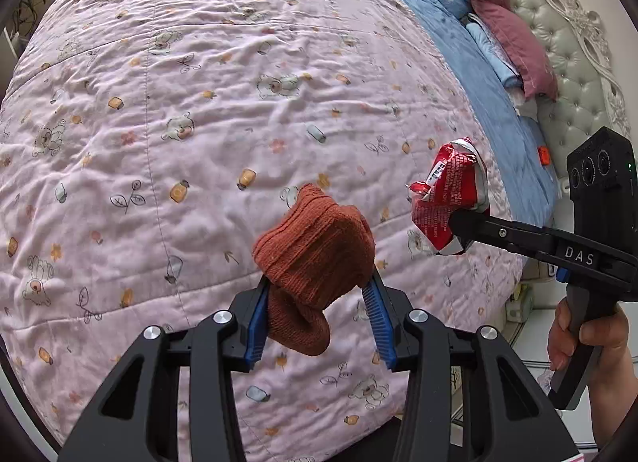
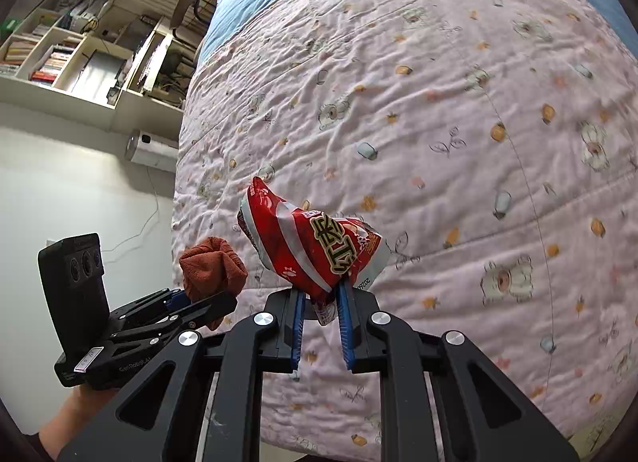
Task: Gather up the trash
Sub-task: 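Carry the sock and chip bag over the yellow bin and open both tools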
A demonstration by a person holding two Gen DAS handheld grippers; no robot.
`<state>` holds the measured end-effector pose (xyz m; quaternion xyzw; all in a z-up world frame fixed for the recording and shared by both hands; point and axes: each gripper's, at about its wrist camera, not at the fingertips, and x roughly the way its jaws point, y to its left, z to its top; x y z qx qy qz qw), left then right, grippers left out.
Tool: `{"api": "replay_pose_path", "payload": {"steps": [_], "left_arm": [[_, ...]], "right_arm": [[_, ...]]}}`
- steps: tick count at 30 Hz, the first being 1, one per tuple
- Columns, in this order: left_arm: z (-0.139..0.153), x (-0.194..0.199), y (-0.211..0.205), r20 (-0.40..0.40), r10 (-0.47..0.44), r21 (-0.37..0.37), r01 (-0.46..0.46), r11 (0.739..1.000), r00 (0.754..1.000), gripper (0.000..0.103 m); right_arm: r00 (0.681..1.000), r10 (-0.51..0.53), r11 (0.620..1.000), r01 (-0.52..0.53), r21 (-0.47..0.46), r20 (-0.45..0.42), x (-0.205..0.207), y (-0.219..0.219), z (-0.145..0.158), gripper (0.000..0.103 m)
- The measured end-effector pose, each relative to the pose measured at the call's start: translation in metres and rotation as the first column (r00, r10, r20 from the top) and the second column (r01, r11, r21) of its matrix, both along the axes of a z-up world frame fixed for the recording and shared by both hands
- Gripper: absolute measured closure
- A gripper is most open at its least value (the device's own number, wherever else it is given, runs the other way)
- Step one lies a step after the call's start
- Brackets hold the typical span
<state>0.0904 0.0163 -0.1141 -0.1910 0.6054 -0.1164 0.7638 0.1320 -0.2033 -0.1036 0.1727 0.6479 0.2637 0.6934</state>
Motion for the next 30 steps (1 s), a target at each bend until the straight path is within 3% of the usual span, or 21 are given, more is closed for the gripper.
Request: {"api": "replay_pose_path", "payload": {"steps": [9, 16, 21, 30], "left_arm": [[0.010, -0.056, -0.053, 0.014, -0.125, -0.015, 0.125, 0.992, 0.992, 0.059], [0.010, -0.087, -0.114, 0.012, -0.259, -0.022, 0.259, 0.966, 0.966, 0.059], [0.011, -0.103, -0.169, 0.009, -0.353, -0.034, 0.353, 0.935, 0.936, 0.059], [0.005, -0.136, -0.285, -0.017, -0.511, -0.051, 0.510, 0.859, 0.859, 0.059]], "right_arm": [[0.988, -0.157, 0.988, 0.157, -0.013, 0.009, -0.084, -0.070, 0.014, 0.088], [0.968, -0.252, 0.967, 0.252, -0.033, 0.006, -0.141, -0.125, 0.015, 0.088], [0.941, -0.340, 0.940, 0.339, -0.037, -0.006, -0.176, -0.174, 0.014, 0.088], [0.867, -0.497, 0.866, 0.495, -0.066, -0.022, -0.246, -0.282, 0.007, 0.088]]}}
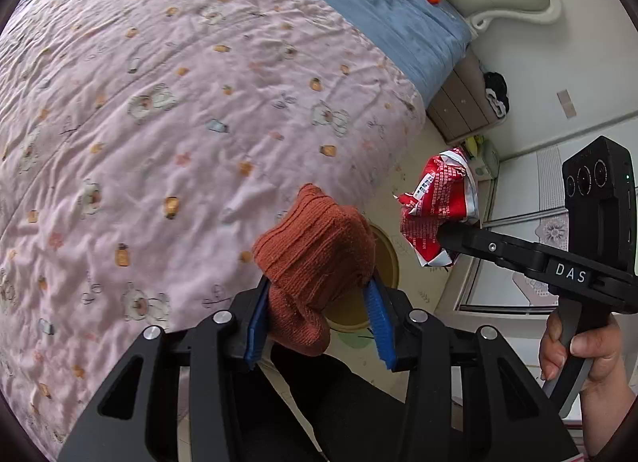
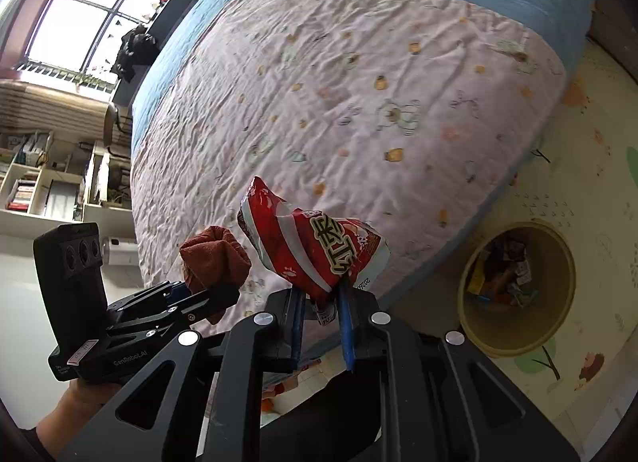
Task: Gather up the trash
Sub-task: 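Carry the sock and chip bag over the yellow bin and open both tools, then move both open tools back over the now empty quilt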
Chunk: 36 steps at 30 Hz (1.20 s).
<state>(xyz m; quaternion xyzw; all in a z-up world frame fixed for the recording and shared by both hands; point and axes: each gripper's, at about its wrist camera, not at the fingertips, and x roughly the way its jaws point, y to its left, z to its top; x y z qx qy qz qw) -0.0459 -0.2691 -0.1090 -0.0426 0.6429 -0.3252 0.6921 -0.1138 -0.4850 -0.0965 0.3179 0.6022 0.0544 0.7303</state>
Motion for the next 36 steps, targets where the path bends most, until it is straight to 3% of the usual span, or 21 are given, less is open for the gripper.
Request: {"api": "replay_pose_path", "payload": {"steps": [8, 15, 27, 29, 31, 34, 36], "left_arm": [[-0.019, -0.045, -0.099, -0.042, -0.159, 0.005, 0.160, 0.987, 0.986, 0.059], [-0.047, -0.081, -0.163, -0.099, -0.258, 0.019, 0.261, 0.965, 0.961, 0.059], [-0.091, -0.109, -0.237, -0.145, -0.355, 0.060, 0.366, 0.928, 0.924, 0.058], [-0.096, -0.110, -0.239, -0.160, -0.358, 0.060, 0.371, 0.927, 0.920, 0.056], [-0.103, -0.114, -0.243, -0.173, -0.349, 0.073, 0.365, 0.928, 0.921, 0.044], [-0.110, -0.115, -0.243, -0.178, -0.344, 0.104, 0.365, 0.925, 0.922, 0.035], [-0.115, -0.115, -0.240, -0.191, -0.339, 0.108, 0.363, 0.926, 0.921, 0.034]], "right_arm": [[0.986, -0.152, 0.988, 0.151, -0.013, -0.067, -0.078, -0.083, -0.021, 0.088], [0.962, -0.240, 0.971, 0.239, -0.024, -0.130, -0.128, -0.130, -0.044, 0.088], [0.938, -0.287, 0.958, 0.286, -0.034, -0.196, -0.156, -0.172, -0.078, 0.086], [0.937, -0.284, 0.959, 0.282, -0.038, -0.204, -0.155, -0.177, -0.082, 0.085], [0.934, -0.278, 0.961, 0.275, -0.045, -0.224, -0.153, -0.179, -0.087, 0.069], [0.929, -0.279, 0.960, 0.273, -0.059, -0.244, -0.157, -0.183, -0.093, 0.062], [0.926, -0.282, 0.959, 0.276, -0.059, -0.253, -0.159, -0.186, -0.096, 0.062]]}}
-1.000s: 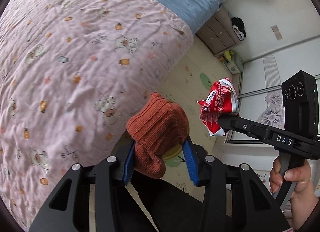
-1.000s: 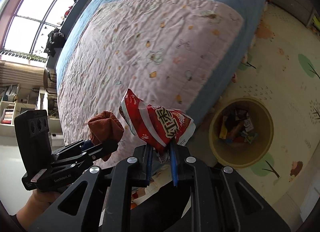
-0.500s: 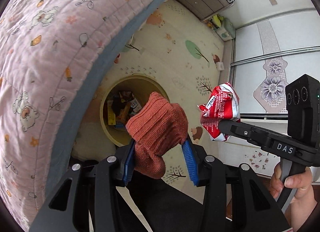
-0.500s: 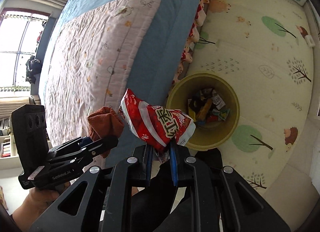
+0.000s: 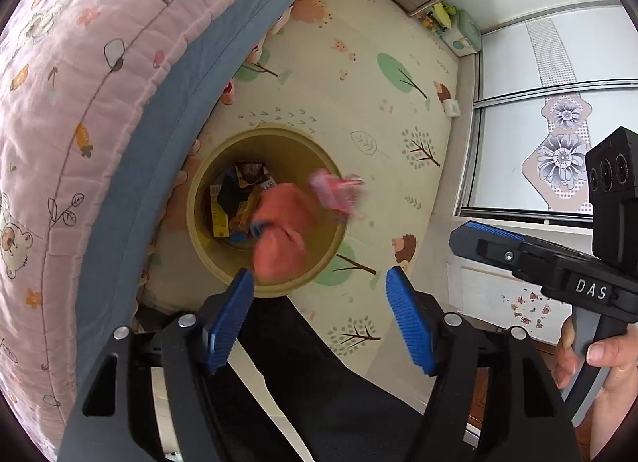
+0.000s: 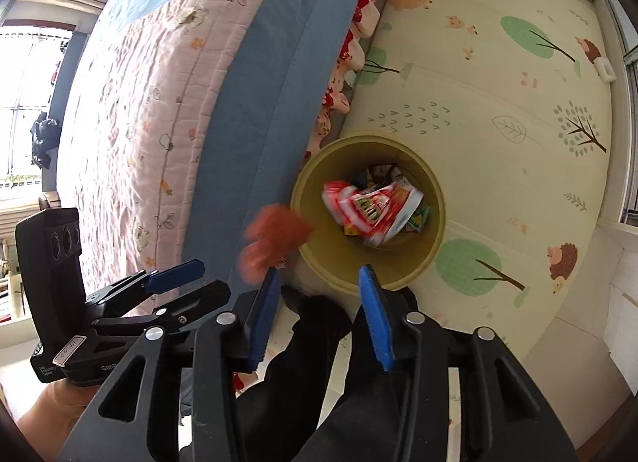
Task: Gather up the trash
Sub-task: 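Move both open tools back over the now empty quilt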
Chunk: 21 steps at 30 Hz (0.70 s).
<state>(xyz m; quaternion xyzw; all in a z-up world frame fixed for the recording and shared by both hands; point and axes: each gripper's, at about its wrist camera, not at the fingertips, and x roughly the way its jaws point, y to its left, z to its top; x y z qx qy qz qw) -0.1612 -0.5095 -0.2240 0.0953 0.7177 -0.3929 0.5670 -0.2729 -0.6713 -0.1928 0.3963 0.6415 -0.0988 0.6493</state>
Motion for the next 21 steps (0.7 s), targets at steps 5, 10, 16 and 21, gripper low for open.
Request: {"api": "replay_pose_path", "payload": {"steps": [5, 10, 16, 21], "left_arm": [[-0.002, 0.003, 0.010, -0.007, 0.020, 0.009, -0.020, 1.000, 1.000, 0.033], [0.001, 0.006, 0.019, -0.006, 0.047, -0.001, -0.047, 0.999, 0.999, 0.033], [0.021, 0.012, 0.024, 0.009, 0.059, -0.049, -0.058, 0.997, 0.998, 0.033], [0.049, 0.020, 0.034, 0.055, 0.080, -0.092, -0.075, 0.993, 0.995, 0.033]], "right_arm": [[1.000, 0.003, 1.000, -0.003, 0.006, -0.004, -0.002, -0.003, 0.000, 0.062], [1.000, 0.012, 1.000, -0.012, 0.005, -0.001, 0.002, -0.001, 0.005, 0.062], [0.999, 0.029, 1.000, -0.029, -0.001, 0.031, 0.013, 0.007, 0.023, 0.062], [0.996, 0.054, 0.999, -0.054, 0.004, 0.073, 0.031, 0.020, 0.044, 0.062]]}}
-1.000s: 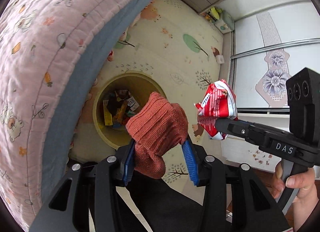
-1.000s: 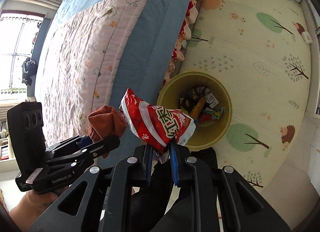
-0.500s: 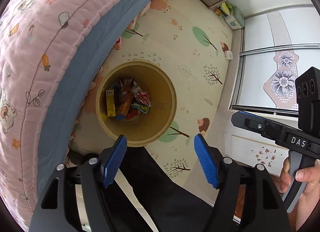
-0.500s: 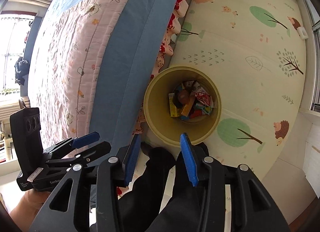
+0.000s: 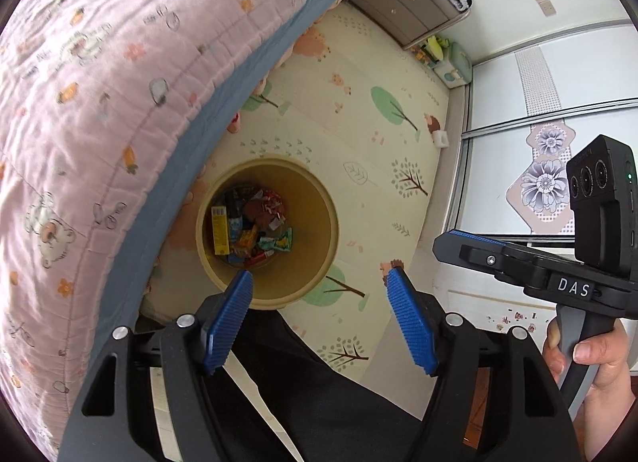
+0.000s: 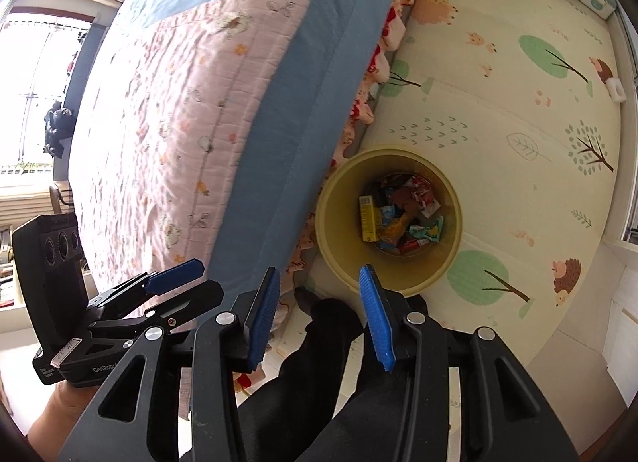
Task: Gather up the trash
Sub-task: 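Move both open tools back over the now empty quilt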
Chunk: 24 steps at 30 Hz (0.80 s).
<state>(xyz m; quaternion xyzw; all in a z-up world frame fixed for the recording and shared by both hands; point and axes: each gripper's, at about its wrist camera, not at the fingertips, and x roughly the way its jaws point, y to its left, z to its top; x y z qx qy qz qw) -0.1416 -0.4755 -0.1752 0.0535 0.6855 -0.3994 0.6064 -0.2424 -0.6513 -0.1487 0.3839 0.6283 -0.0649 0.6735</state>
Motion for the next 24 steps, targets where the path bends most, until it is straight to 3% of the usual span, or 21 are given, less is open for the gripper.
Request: {"api": "replay_pose_path", "payload": {"steps": [8, 13, 18, 24], "left_arm": [[0.037, 0.029, 0.065, 0.052, 0.116, -0.025, -0.115, 0.993, 0.992, 0.033], [0.054, 0.049, 0.127, 0.083, 0.218, -0.019, -0.217, 0.976, 0.973, 0.033], [0.067, 0.073, 0.196, 0.108, 0.329, -0.016, -0.329, 0.944, 0.938, 0.033], [0.082, 0.095, 0.277, 0.166, 0.453, -0.018, -0.456, 0.890, 0.876, 0.033]], "right_arm": [[0.991, 0.116, 0.993, -0.118, 0.016, 0.061, 0.055, 0.057, 0.027, 0.062], [0.963, 0.251, 0.967, -0.254, 0.017, 0.095, 0.099, 0.117, 0.040, 0.062], [0.923, 0.362, 0.930, -0.367, 0.021, 0.130, 0.139, 0.181, 0.050, 0.062], [0.864, 0.477, 0.874, -0.486, 0.016, 0.162, 0.182, 0.258, 0.060, 0.060]]}}
